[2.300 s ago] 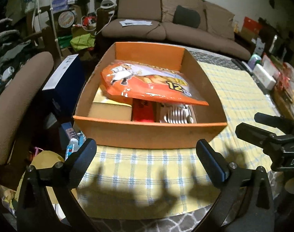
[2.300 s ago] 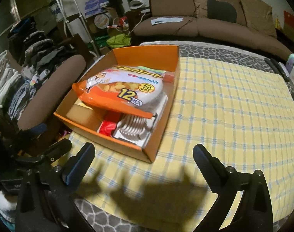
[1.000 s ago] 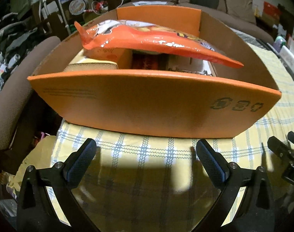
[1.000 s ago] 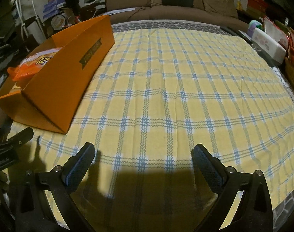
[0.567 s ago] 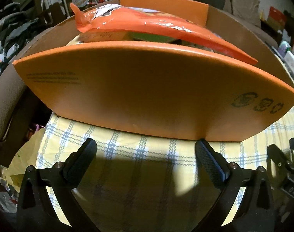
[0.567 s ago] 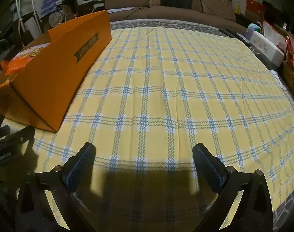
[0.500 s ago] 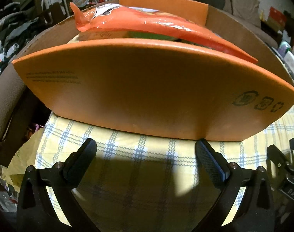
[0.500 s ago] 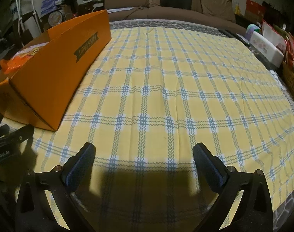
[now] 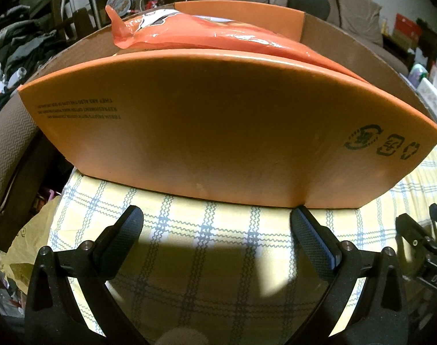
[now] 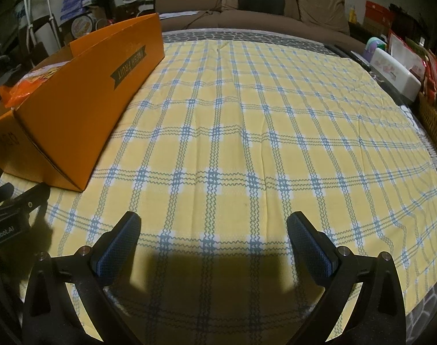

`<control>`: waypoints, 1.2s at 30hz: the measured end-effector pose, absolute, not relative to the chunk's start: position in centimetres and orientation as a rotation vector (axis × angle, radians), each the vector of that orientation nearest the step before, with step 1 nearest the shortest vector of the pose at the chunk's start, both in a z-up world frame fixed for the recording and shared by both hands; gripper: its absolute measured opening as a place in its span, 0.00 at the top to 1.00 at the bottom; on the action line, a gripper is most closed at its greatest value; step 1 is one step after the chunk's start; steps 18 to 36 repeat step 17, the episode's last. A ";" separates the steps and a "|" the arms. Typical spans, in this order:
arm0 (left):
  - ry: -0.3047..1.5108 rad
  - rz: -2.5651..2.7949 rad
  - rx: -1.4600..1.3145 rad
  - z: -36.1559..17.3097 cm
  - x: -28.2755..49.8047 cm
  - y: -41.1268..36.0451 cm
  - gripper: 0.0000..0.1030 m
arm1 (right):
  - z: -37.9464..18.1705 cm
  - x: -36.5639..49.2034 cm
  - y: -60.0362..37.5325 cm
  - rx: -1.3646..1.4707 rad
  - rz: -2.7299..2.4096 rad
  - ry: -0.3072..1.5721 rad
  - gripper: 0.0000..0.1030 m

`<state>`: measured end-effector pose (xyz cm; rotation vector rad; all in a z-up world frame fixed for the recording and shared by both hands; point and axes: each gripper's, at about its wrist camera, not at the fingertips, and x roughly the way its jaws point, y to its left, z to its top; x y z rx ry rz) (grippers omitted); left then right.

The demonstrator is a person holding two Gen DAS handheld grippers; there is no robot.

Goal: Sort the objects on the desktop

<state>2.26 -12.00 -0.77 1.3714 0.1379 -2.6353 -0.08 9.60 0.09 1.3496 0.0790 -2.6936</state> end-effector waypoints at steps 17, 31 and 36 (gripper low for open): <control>0.146 -2.637 1.372 -1.0 2.2 -12.1 0.00 | 0.1 -0.2 9.6 1.349 -2.693 0.079 0.00; 0.146 -2.637 1.372 -1.0 2.2 -12.1 0.00 | 0.1 -0.2 9.6 1.349 -2.693 0.079 0.00; 0.146 -2.637 1.372 -1.0 2.2 -12.1 0.00 | 0.1 -0.2 9.6 1.349 -2.693 0.079 0.00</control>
